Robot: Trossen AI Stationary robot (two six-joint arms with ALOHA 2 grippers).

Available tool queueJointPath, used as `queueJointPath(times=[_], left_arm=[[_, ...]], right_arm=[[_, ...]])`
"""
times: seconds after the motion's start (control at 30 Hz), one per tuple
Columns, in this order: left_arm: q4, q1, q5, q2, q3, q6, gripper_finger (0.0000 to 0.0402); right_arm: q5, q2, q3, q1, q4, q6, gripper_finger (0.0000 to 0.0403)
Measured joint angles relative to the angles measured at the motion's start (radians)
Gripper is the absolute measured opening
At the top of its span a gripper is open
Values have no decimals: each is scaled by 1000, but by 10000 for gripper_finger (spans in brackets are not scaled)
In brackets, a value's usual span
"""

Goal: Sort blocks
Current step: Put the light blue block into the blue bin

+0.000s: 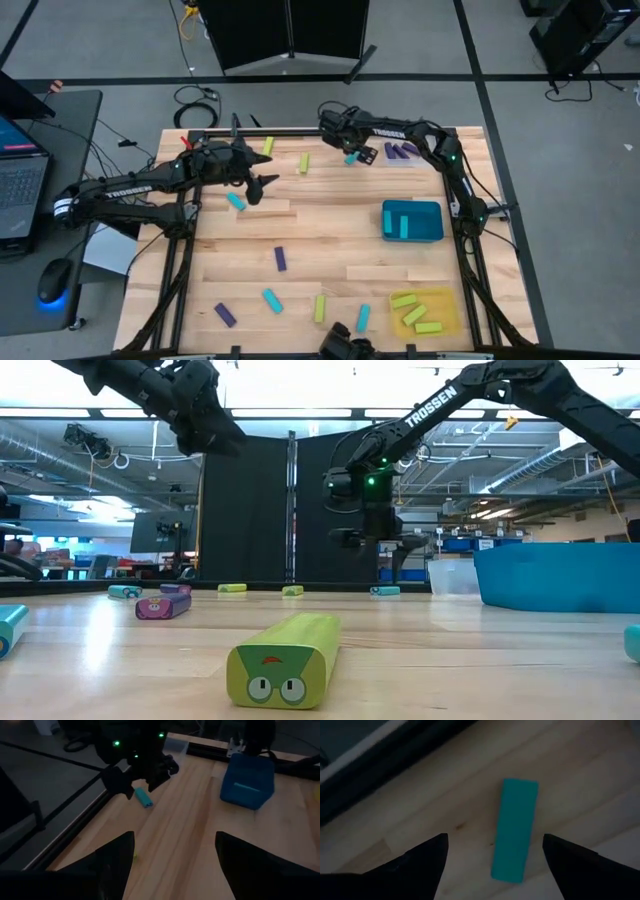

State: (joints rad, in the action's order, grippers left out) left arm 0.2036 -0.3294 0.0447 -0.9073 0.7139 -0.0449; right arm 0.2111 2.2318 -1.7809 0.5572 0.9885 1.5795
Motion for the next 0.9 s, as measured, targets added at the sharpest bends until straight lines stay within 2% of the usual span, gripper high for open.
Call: queueJointPath(times=[0.33, 0.6, 0.9], left_arm=[[-10, 0, -29, 0, 0, 0, 284], [-13, 0, -95, 0, 0, -7, 284], [-14, 0, -80, 0, 0, -7, 284]], right_arm=[[3, 0, 0, -5, 30, 27, 396], [8, 0, 0, 1, 30, 59, 390], [6, 0, 0, 0, 15, 75, 394]])
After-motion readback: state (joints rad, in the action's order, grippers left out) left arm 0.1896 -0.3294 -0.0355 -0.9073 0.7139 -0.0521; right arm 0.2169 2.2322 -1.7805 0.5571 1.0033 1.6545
